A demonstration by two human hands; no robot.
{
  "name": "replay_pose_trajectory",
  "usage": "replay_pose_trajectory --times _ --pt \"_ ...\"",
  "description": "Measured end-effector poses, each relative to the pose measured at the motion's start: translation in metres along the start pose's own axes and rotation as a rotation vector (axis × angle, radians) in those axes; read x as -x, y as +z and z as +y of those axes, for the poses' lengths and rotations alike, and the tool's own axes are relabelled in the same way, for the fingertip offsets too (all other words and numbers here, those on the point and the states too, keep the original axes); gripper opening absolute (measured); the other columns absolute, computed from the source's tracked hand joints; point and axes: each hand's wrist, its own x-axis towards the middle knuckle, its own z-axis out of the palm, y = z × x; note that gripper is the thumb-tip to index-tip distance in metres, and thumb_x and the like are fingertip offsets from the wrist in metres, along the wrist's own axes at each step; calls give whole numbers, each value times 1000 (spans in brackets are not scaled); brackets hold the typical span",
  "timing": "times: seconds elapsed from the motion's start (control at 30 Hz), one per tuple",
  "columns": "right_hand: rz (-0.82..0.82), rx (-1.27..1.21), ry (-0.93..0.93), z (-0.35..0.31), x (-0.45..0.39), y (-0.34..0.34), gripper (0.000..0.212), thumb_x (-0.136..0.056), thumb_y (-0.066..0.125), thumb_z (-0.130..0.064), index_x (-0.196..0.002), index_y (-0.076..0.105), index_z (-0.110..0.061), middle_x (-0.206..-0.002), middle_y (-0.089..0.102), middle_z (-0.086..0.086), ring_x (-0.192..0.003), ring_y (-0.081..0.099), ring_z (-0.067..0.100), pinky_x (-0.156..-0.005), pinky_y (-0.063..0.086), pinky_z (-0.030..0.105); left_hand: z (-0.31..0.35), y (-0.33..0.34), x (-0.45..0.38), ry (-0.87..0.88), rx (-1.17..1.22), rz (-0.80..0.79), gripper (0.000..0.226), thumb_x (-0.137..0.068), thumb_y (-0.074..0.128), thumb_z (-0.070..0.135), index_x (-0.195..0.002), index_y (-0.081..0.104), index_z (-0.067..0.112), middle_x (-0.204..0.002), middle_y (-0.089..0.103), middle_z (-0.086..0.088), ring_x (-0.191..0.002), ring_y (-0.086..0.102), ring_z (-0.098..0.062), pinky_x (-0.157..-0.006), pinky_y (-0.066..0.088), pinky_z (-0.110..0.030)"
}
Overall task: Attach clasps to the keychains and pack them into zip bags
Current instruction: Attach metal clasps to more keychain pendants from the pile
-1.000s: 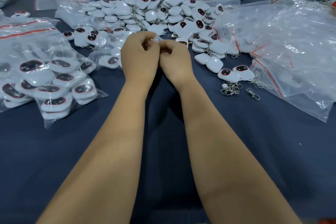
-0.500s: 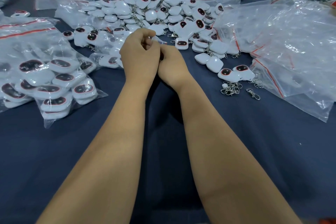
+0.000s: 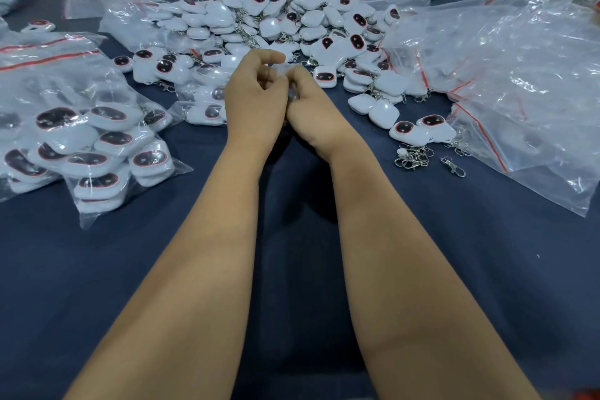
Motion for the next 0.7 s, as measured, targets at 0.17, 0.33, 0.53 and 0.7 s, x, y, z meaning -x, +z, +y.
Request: replay_pose_trajectory --times 0.17,0.33,0.53,0.7 --pt "229 71 -43 0 3 4 16 -88 52 -4 -93 64 -13 -88 70 0 -77 65 18 -70 57 37 -6 2 -1 -31 -121 -77 26 -92 49 7 -108 61 23 -81 57 10 -71 54 -5 -66 46 -21" --pt "574 578 -99 -3 6 -6 28 -82 48 -5 -102 63 -18 -115 60 2 -109 53 23 -96 40 36 -8 3 0 42 -414 -164 38 -88 40 -1 -117 57 15 -102 60 -10 -88 58 -24 -79 48 -37" --pt "454 851 134 -1 8 -7 47 -85 51 -21 -131 47 -14 -142 40 12 -134 35 32 -118 13 47 -17 0 0 82 -708 -155 44 -83 46 -2 -123 59 13 -128 50 -15 -120 43 -31 -78 28 -25" --pt "353 552 -99 -4 10 -4 47 -81 55 -5 -128 52 -13 -139 39 8 -121 46 27 -99 41 37 -18 -2 -3 93 -659 -150 44 -84 49 -1 -122 61 16 -121 56 -14 -114 50 -29 -77 31 -24"
